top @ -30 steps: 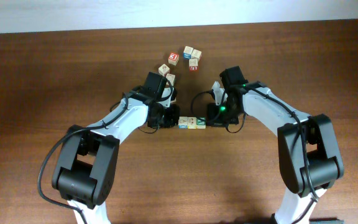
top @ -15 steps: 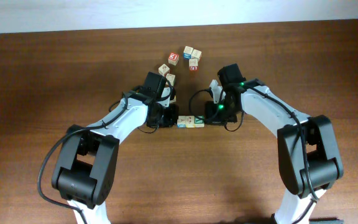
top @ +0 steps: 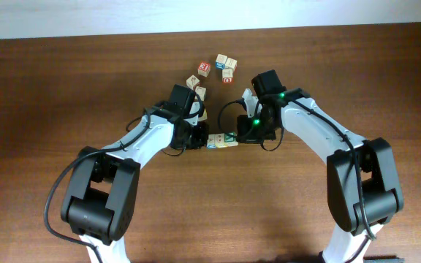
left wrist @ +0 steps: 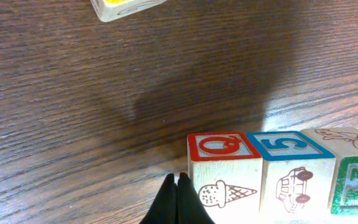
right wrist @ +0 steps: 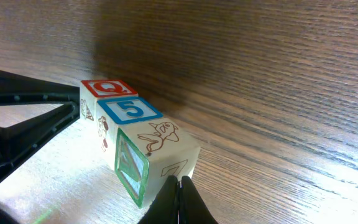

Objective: Rotate 3 blocks

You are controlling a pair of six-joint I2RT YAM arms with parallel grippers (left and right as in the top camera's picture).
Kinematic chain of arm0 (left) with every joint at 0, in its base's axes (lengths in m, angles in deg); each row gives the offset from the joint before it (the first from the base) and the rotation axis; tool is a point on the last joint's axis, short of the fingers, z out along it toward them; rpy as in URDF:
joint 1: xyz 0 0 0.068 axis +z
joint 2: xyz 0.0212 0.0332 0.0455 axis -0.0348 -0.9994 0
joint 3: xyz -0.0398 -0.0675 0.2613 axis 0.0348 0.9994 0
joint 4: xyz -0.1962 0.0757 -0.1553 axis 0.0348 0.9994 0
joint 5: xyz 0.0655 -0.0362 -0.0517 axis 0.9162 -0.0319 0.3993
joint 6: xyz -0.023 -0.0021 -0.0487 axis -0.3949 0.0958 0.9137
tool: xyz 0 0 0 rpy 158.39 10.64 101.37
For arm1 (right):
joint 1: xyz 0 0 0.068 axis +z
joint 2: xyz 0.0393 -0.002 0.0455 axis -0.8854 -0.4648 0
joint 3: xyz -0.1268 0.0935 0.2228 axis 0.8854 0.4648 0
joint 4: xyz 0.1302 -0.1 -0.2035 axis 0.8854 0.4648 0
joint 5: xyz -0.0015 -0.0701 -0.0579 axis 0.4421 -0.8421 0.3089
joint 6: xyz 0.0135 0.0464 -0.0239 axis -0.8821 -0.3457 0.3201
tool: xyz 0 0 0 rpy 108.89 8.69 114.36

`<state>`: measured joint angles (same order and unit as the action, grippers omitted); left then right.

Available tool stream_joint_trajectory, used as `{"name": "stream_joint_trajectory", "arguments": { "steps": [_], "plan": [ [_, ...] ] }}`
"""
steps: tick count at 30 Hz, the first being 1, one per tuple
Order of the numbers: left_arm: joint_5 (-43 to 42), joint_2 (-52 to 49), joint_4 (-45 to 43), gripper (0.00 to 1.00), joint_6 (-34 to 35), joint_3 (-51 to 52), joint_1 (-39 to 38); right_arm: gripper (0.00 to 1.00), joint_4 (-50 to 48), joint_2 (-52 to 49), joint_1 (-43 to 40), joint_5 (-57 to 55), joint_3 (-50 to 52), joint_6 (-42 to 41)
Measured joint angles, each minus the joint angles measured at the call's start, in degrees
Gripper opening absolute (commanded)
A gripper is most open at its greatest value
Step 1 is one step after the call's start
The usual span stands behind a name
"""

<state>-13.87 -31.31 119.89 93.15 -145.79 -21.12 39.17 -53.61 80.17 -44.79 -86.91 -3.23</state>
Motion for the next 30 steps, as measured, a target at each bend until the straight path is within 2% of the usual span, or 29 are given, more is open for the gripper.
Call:
{"name": "stream_joint_trajectory", "arguments": {
  "steps": [19,24,30],
  "plan": [
    [2.73,-0.66,0.02,0.00,0.02,0.00,0.11,0.04,-0.04,1.75,4.04,0.11,-3.78,-1.70],
    [-1.64,-0.76,-0.76,0.00,-0.11,0.00,-0.92,0.04,-0.81,1.99,7.93,1.81,-5.07,-2.93],
    [-2.91,-0.76,-0.72,0.00,0.02,0.00,-0.92,0.04,-0.66,2.12,8.07,1.79,-5.07,-3.67]
  ]
}}
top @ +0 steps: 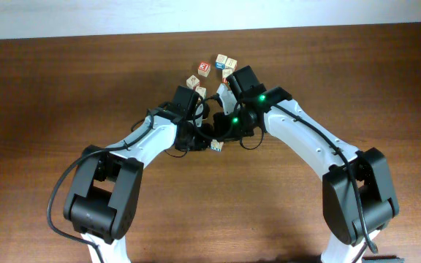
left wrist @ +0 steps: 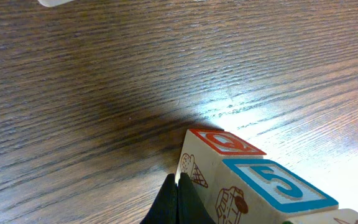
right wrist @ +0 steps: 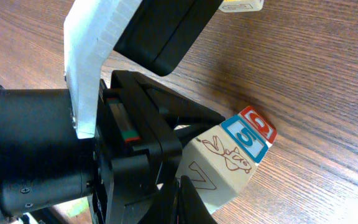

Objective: Rotate 3 blocks

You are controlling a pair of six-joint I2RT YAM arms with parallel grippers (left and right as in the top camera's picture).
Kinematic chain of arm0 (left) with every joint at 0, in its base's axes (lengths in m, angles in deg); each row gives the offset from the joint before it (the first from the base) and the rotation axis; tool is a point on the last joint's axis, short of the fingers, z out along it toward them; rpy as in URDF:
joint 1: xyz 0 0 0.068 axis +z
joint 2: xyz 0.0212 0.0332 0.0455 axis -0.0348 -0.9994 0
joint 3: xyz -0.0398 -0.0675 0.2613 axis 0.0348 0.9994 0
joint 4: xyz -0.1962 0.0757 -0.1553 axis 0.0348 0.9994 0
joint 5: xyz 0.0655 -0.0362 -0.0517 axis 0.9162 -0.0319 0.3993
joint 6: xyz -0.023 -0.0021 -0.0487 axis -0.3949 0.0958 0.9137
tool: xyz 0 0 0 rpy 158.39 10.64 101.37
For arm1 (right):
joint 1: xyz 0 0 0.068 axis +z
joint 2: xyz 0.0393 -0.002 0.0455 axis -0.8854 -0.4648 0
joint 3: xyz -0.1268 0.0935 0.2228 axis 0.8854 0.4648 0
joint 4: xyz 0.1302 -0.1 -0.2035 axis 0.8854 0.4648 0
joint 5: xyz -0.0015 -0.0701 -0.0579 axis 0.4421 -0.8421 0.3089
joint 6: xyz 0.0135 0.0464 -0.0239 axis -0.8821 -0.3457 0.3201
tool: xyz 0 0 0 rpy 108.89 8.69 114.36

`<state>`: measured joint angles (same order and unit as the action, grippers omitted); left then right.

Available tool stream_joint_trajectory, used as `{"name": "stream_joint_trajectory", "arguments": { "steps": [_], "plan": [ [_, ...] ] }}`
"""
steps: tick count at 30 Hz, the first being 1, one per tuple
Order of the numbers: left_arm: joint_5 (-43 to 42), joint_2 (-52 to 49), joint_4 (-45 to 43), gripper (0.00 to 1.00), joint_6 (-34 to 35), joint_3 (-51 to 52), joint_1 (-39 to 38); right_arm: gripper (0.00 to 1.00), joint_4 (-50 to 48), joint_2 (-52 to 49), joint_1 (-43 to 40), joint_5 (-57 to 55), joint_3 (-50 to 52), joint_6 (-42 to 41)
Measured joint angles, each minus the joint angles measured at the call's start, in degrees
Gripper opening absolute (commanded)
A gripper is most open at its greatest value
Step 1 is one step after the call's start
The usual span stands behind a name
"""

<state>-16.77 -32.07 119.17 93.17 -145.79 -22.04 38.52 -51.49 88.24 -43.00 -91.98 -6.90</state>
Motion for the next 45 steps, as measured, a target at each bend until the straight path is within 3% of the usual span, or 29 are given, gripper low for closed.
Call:
{"name": "stream_joint_trajectory", "arguments": {
  "steps": [8,15,35,45],
  "plan": [
    [-0.61,0.00,0.33,0.00,-0.02,-0.13,0.39,0.04,-0.13,-0.02,0.00,0.02,0.00,-0.74],
    [-2.05,0.00,6.12,0.00,-1.01,-6.34,4.15,0.04,0.04,-0.02,0.04,-0.02,0.00,-0.83],
    [9.16,0.00,15.17,0.00,-3.54,-21.29,11.15,0.04,2.08,-0.04,0.04,-1.09,-1.03,-0.83],
    [9.79,0.00,15.34,0.00,-3.74,-21.81,11.15,0.05,3.39,-0.04,0.04,-1.79,-4.44,-0.74]
  ]
}}
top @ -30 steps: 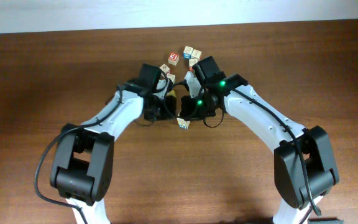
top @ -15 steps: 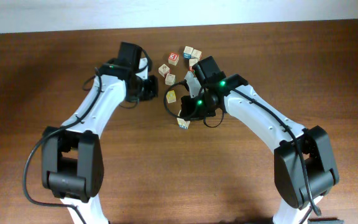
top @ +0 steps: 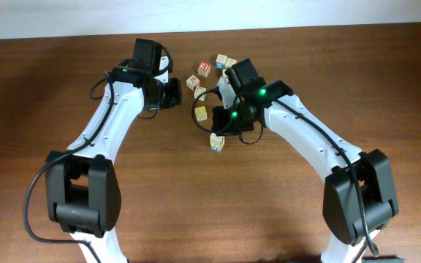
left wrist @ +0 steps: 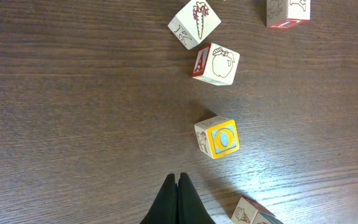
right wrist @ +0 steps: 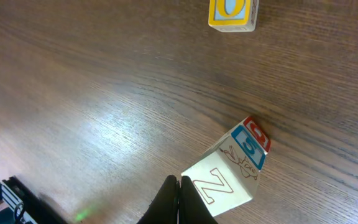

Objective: Rotate 3 blocks

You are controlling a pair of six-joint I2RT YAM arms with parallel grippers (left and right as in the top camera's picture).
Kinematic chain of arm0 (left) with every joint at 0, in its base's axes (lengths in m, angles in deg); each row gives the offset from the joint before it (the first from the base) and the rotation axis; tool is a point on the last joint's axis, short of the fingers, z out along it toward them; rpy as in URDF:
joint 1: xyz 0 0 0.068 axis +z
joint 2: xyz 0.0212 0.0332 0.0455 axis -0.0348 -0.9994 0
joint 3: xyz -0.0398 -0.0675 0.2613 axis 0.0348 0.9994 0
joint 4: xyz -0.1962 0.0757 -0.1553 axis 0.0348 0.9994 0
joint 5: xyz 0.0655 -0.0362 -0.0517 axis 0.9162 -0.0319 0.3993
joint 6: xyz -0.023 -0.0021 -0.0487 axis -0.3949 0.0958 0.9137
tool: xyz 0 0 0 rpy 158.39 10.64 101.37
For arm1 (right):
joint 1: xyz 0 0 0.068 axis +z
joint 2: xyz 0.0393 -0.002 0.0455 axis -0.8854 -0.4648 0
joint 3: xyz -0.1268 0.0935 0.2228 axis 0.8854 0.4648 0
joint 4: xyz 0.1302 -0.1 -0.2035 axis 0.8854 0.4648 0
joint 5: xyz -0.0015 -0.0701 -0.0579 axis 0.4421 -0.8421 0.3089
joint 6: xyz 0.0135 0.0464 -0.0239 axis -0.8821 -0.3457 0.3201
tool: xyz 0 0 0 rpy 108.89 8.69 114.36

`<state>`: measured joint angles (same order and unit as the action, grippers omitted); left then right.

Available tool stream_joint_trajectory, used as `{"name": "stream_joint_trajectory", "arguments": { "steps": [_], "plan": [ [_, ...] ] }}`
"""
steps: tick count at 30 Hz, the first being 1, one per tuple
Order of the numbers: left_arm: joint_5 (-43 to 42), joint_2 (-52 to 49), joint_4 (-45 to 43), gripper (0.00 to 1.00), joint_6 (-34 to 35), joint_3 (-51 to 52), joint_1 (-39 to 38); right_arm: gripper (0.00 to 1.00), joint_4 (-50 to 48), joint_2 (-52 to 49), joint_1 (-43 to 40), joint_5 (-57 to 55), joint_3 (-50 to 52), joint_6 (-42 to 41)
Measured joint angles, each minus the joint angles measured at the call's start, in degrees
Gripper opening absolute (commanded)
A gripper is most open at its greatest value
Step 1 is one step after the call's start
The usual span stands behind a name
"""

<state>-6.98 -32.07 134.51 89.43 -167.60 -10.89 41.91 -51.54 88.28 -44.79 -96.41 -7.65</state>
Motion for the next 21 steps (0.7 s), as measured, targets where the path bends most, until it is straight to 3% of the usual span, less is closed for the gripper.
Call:
{"name": "stream_joint_trajectory", "arguments": {
  "steps": [3,5,7,9,10,12,13,15,21],
  "plan": [
    [0.02,0.00,0.63,0.00,-0.02,-0.24,0.00,0.15,2.40,-0.15,-0.13,-0.17,-1.07,0.39],
    [0.15,0.00,2.47,0.00,-0.52,-1.53,0.00,0.30,6.97,-0.61,-0.61,-0.39,-4.22,1.75],
    [0.63,0.02,5.70,0.07,-1.77,-4.87,0.00,0.43,12.72,-1.01,-1.84,-1.70,-9.86,3.39],
    [1.31,0.04,8.24,0.22,-3.13,-8.09,0.00,0.51,17.59,-1.05,-3.23,-3.67,-15.32,4.31],
    [2.12,0.15,9.94,0.36,-4.11,-10.34,0.00,0.56,20.76,-1.05,-4.04,-5.44,-18.99,5.11],
    [3.96,1.53,12.92,0.68,-5.25,-14.23,0.00,0.76,27.26,-0.98,-5.75,-9.68,-27.85,6.51],
    [4.81,2.75,13.81,0.95,-5.73,-15.45,0.00,0.89,30.93,-0.94,-6.49,-12.04,-32.22,7.08],
    [6.99,6.25,15.02,0.99,-6.03,-17.05,0.00,0.99,36.13,-0.81,-7.43,-15.52,-38.71,7.87],
    [9.22,12.26,17.27,0.99,-6.23,-18.38,0.00,0.98,49.55,0.94,-9.97,-24.92,-58.64,8.72]
  ]
}}
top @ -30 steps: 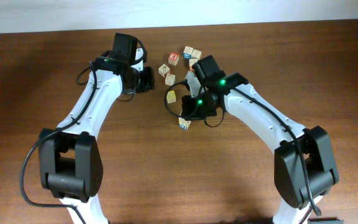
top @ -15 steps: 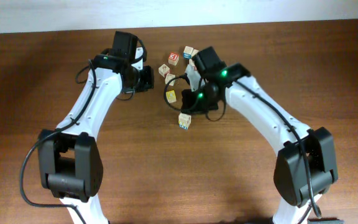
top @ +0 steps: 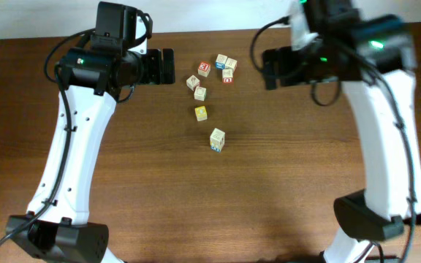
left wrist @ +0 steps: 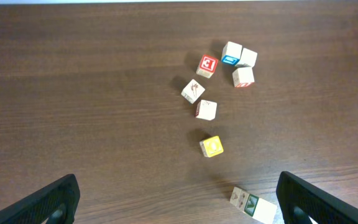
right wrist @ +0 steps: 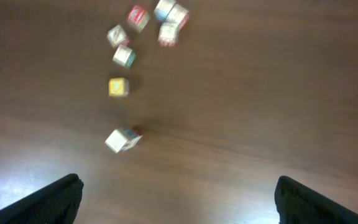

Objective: Rotate 3 blocks

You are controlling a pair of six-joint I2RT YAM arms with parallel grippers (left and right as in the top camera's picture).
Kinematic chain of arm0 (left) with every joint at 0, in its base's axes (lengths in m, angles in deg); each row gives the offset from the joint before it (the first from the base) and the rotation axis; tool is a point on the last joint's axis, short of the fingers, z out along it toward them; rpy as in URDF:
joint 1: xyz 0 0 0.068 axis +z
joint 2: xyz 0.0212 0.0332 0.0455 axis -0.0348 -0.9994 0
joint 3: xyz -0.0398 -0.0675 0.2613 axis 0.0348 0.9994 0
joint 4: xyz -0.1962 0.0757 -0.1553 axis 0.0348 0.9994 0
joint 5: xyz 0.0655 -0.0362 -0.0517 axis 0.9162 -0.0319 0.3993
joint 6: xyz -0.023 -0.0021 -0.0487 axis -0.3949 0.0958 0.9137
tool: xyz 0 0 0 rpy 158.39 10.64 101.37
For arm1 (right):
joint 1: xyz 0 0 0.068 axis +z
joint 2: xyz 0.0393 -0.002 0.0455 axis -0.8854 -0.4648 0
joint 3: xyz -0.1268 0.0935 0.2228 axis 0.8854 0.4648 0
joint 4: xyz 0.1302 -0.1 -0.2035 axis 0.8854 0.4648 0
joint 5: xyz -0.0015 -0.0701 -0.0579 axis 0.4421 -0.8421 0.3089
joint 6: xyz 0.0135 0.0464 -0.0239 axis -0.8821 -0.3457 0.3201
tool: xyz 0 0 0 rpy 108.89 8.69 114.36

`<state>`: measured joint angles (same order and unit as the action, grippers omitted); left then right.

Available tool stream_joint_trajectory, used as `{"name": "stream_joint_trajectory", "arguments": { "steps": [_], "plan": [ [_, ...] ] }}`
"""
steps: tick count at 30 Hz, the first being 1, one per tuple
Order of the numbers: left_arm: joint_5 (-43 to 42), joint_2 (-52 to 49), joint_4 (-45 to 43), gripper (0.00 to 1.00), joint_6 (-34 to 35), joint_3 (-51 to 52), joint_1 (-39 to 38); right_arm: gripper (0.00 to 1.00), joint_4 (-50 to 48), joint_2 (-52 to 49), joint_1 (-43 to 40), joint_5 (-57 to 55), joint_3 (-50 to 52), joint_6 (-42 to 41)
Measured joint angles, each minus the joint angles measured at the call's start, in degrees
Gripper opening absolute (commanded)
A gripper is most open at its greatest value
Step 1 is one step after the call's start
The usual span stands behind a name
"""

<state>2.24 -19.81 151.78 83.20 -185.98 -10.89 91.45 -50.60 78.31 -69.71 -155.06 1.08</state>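
Observation:
A row of three wooden blocks lies on the table, its long side running roughly front to back. In the left wrist view the row sits near the lower right, and in the blurred right wrist view the row sits left of centre. My left gripper hangs high over the back left, open wide and holding nothing. My right gripper is equally high at the back right, also open and holding nothing. Black fingertips show only at the lower corners of each wrist view.
A yellow block lies just behind the row. Further back are two pale blocks, a red-faced block and a cluster of three blocks. The brown table ends at a pale wall behind.
Both grippers were shut and low near the table, the right one beside the row. Now both are raised high and open wide. The row of three lies where it was.
First the row lay left to right with a shut gripper at each end. Then it stood diagonal between them. Later it lay roughly front to back, the left arm back by the loose blocks. Now both arms are up and away from it.

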Motion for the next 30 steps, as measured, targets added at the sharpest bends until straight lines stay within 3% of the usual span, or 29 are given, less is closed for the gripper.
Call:
{"name": "stream_joint_trajectory", "arguments": {
  "steps": [15,23,30],
  "plan": [
    [0.61,-0.24,0.28,1.00,0.00,0.02,0.00,0.98,1.05,26.14,-0.94,-4.31,-6.29,0.02],
    [0.61,-0.24,0.28,0.99,0.00,0.02,0.00,0.98,1.05,28.06,-0.94,-4.55,-6.29,0.57],
    [0.61,-0.24,0.28,0.99,0.00,0.02,0.00,0.98,0.50,29.22,-1.92,-8.72,-3.41,6.51]
  ]
}}
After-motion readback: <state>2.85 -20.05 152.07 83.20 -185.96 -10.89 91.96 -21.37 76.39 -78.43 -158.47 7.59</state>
